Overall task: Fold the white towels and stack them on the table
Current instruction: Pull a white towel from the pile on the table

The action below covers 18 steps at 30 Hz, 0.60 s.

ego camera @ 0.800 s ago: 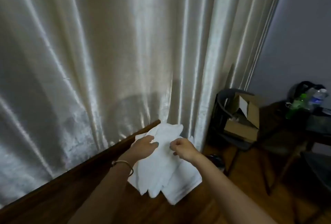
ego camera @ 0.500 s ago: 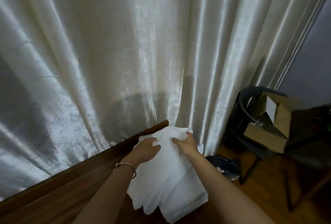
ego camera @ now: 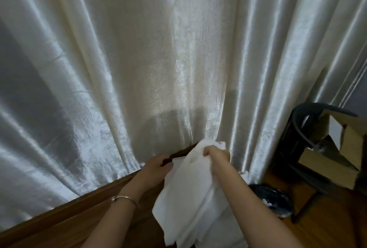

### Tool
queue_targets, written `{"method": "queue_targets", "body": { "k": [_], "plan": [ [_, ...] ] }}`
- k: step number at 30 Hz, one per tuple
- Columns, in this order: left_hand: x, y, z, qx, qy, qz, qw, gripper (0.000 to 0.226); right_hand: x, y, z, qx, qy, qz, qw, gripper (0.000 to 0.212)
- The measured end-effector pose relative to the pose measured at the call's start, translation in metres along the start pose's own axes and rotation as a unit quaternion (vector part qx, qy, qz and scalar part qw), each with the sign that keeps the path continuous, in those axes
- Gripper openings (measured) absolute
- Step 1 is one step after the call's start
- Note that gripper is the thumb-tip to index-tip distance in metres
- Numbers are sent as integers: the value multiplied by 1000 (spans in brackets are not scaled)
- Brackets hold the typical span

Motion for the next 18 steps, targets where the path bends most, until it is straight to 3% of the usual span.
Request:
{"method": "queue_targets", "body": {
  "k": [2,5,6,8,11,13,16,18],
  "plan": [
    [10,9,-16,-4,-38,53,998,33,-16,30,0,-86,-12,-59,994,50],
    [21,17,-31,0,-127,98,987,126,-44,79,8,-266,-13,-176,948,41],
    [30,20,-33,7,-109,114,987,144,-51,95,10,-325,-24,-201,924,37],
    [57,29,-33,28,-18,177,984,155,-66,133,12,-430,-70,-231,870,31],
    [100,42,-35,99,122,254,954,144,-90,169,9,-476,-139,-288,819,30],
    [113,50,-40,148,169,256,940,107,-105,177,3,-454,-150,-327,815,30],
    [107,69,-62,252,89,215,939,65,-110,151,-20,-331,-137,-361,861,60],
    [90,79,-85,312,67,170,932,66,-98,113,-38,-212,-120,-327,913,87]
  ]
}}
Point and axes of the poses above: each hand's wrist, its own y-axis away from the middle knuckle, its own z-axis out of the palm, x = y × z, the point moved 7 cm from there along -y, towards the middle knuckle, and after that the axes turned 2 degrees about z, right-handed, at the moved point
